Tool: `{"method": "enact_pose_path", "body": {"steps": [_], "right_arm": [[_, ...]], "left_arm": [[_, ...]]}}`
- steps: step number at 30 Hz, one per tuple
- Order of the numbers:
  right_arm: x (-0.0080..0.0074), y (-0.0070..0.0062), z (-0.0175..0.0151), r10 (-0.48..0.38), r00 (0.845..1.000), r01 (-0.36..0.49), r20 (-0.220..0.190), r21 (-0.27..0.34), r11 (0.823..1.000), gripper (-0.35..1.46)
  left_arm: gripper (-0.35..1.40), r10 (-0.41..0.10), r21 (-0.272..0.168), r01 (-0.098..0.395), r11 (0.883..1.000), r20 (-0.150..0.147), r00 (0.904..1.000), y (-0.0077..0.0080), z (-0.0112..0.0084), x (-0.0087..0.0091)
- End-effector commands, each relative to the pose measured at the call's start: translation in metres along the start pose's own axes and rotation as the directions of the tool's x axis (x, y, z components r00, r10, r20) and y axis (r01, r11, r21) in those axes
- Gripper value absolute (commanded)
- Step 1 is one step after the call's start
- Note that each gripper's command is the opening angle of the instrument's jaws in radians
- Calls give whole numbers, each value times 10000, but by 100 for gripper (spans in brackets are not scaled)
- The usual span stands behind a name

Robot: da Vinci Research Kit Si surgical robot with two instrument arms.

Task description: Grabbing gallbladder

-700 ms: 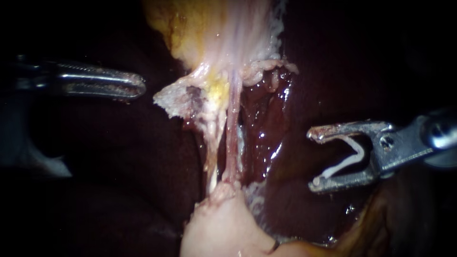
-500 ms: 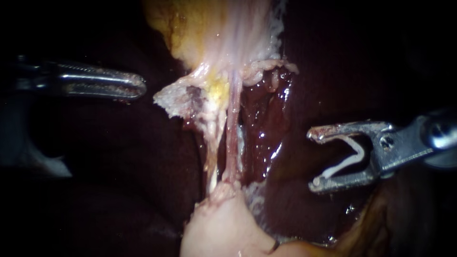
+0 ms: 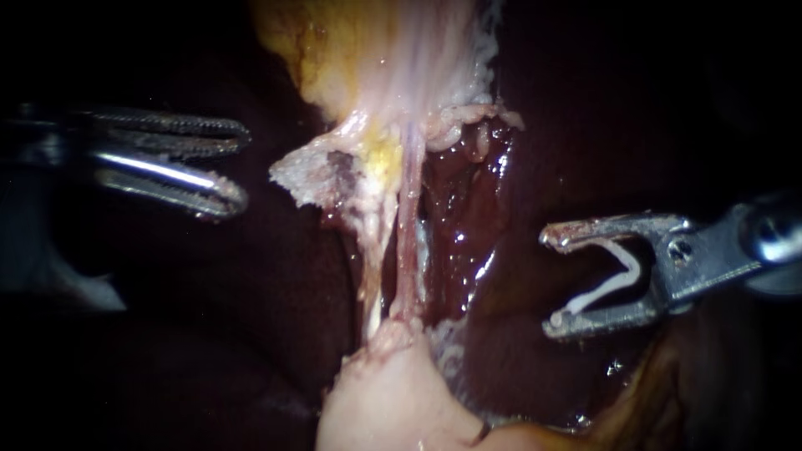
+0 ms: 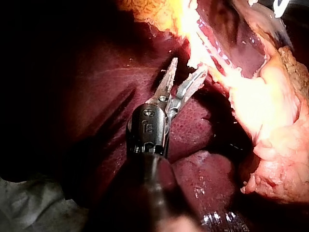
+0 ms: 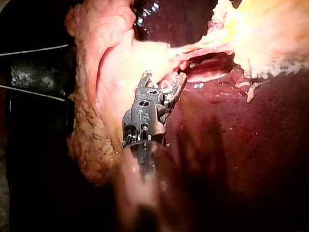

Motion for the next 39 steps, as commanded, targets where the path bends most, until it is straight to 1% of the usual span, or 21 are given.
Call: {"method": "enact_pose_path", "body": {"steps": [1, 3, 5, 9, 12, 15, 20, 27, 31, 32, 33, 34, 36, 39], "right_arm": [[0, 0, 0, 1, 10000, -1, 0, 0, 10000, 46], [0, 0, 0, 3, 10000, -3, 0, -3, 10000, 46], [0, 0, 0, 3, 10000, -3, 0, -4, 10000, 46], [1, 1, 0, 4, 10000, -4, 1, -4, 10000, 46], [1, 1, 1, 5, 10000, -5, 1, -6, 10000, 46], [1, 1, 1, 7, 10000, -7, 1, -8, 10000, 46], [1, 1, 1, 6, 10000, -6, 9, -37, 10000, 46], [2, 1, 2, 10, 10000, -10, 10, -41, 10000, 46], [2, 1, 2, 11, 10000, -11, 10, -42, 10000, 46], [2, 1, 2, 11, 10000, -11, 10, -42, 10000, 46], [2, 1, 2, 11, 10000, -11, 10, -42, 10000, 46], [2, 1, 2, 10, 10000, -10, 10, -42, 10000, 46], [2, 1, 2, 11, 10000, -11, 10, -43, 10000, 46], [2, 1, 2, 9, 10000, -9, 10, -41, 10000, 46]], "left_arm": [[46, -21, 35, 21, 10000, -1, 10000, 0, 4, 1], [51, 71, 78, -71, 9999, -3, 10000, 1, 12, 6], [54, 108, 125, -107, 9999, -69, 9999, 2, 21, 10], [56, 128, 249, -126, 9996, -86, 9999, 4, 37, 17], [56, 115, 318, -112, 9994, -100, 9999, 3, 49, 19], [56, 127, 395, -122, 9991, -116, 9999, 2, 62, 18], [46, 180, 425, -174, 9989, -129, 9998, 2, 77, 10], [32, 199, 488, -191, 9986, -141, 9997, 1, 87, 7], [12, 191, 506, -184, 9985, -145, 9997, 0, 91, 9], [-1, 190, 509, -183, 9985, -145, 9997, 0, 92, 9], [-28, 190, 510, -182, 9985, -146, 9997, 0, 92, 9], [-35, 194, 503, -185, 9986, -174, 9997, 0, 92, 9], [-35, 180, 497, -179, 9986, -24, 9998, 0, 89, 9], [-35, -257, 490, 250, 9985, 140, 9996, 2, 82, 9]]}}
